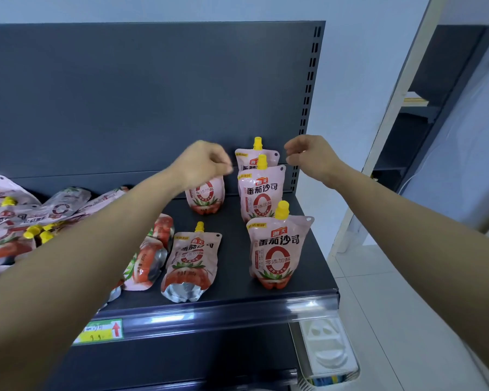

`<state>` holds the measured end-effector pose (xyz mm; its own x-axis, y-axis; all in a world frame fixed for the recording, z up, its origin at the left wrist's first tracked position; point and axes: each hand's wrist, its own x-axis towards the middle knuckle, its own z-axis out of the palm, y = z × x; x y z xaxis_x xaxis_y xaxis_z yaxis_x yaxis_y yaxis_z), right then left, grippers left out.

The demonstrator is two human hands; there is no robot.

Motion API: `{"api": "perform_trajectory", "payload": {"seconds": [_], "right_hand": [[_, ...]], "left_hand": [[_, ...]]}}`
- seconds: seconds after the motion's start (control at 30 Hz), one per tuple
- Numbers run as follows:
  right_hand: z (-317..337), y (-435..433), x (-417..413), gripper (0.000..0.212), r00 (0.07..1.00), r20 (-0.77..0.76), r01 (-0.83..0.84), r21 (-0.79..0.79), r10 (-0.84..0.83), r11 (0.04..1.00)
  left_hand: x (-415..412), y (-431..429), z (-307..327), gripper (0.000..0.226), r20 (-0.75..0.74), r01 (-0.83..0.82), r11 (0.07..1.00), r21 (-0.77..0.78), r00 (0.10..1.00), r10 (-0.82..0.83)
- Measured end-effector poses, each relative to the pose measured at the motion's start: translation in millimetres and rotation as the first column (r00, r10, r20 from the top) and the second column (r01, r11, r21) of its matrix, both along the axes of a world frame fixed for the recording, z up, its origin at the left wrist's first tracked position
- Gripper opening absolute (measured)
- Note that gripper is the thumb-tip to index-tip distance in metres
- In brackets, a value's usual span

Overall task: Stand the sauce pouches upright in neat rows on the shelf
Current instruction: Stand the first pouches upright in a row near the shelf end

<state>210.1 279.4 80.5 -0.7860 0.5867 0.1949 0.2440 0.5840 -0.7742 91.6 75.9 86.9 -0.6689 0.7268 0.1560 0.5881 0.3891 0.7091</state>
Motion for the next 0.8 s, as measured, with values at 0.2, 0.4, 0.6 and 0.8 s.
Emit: {"api": "perform_trajectory", "payload": {"seconds": [0.2,0.4,0.6,0.8], "right_hand": [[2.8,-9.4,-6.0,0.029,1.0,-0.009,-0.028,0.046,0.028,0.999],[5.2,-13.0,-11.9,0.026,0.993,0.063,-0.101,0.042,0.098,0.994],[-2.5,-13.7,-18.0,0.025,0.963,0.232,-0.162,0.078,0.14,0.984],[-10.0,-11.2,-19.8,0.017,0.953,0.278,-0.146,0.062,0.124,0.987]], "left_hand": [[-63.3,-8.7,-23.1,0.054,-0.216,-0.33,0.922,-0.204,0.933,0.286],[-72.0,-5.0,-32.2,0.024,-0.095,-0.279,0.946,-0.168,0.959,0.266],[-70.6,-17.5,-27.7,0.013,-0.091,-0.241,0.959,-0.146,0.969,0.23],[-54.9,-37.3,-11.0,0.009,-0.033,-0.146,0.989,-0.036,0.989,0.145]]}}
